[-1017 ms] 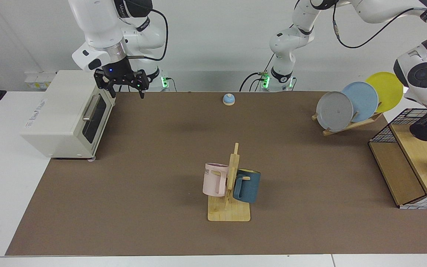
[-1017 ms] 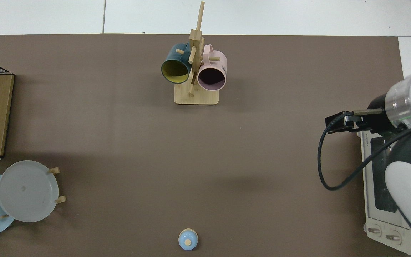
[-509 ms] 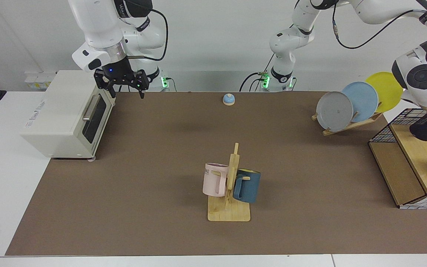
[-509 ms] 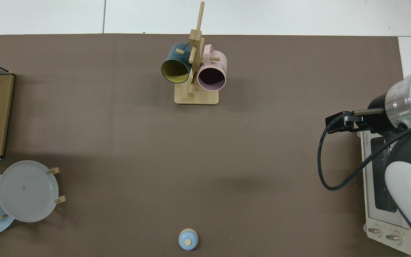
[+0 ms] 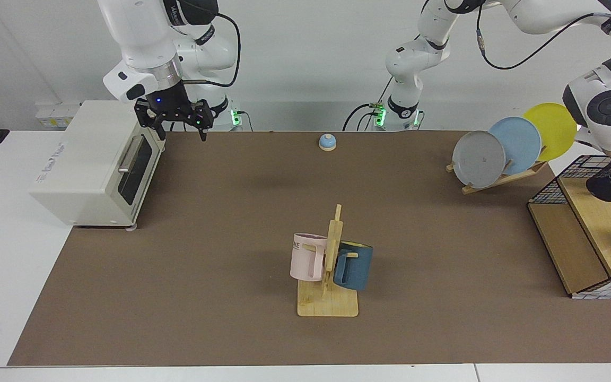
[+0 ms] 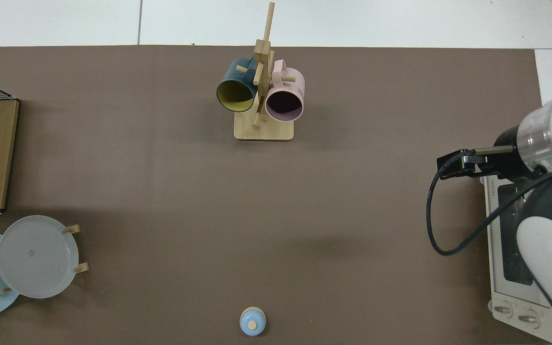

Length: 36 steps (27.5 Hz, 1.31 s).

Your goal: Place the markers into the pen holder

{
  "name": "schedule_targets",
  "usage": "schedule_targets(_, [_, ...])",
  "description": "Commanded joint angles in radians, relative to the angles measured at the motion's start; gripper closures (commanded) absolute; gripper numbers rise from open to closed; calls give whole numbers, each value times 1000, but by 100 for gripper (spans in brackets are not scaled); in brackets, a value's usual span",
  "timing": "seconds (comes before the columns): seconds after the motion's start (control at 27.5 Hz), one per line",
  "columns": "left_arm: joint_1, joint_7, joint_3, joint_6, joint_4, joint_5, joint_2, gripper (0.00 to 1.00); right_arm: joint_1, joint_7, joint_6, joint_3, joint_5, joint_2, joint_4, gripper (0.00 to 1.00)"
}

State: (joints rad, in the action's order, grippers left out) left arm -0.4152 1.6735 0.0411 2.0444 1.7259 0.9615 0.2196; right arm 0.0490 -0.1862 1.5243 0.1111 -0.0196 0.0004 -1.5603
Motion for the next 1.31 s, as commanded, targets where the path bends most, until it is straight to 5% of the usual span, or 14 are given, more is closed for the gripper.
schedule_targets(0.0, [-11, -3, 0, 26, 43, -17, -34, 94, -11, 11, 2, 5, 4, 3, 6, 0])
schedule_targets(0.33, [-11, -3, -1, 26, 40, -18, -34, 59, -11, 11, 2, 5, 4, 3, 6, 0])
schedule_targets(0.87, [-1, 3, -12, 10, 24, -20, -40, 59, -11, 11, 4, 5, 4, 3, 6, 0])
schedule_targets(1.27, [41, 20, -17, -27, 20, -40, -117, 58, -11, 11, 2, 5, 4, 3, 6, 0])
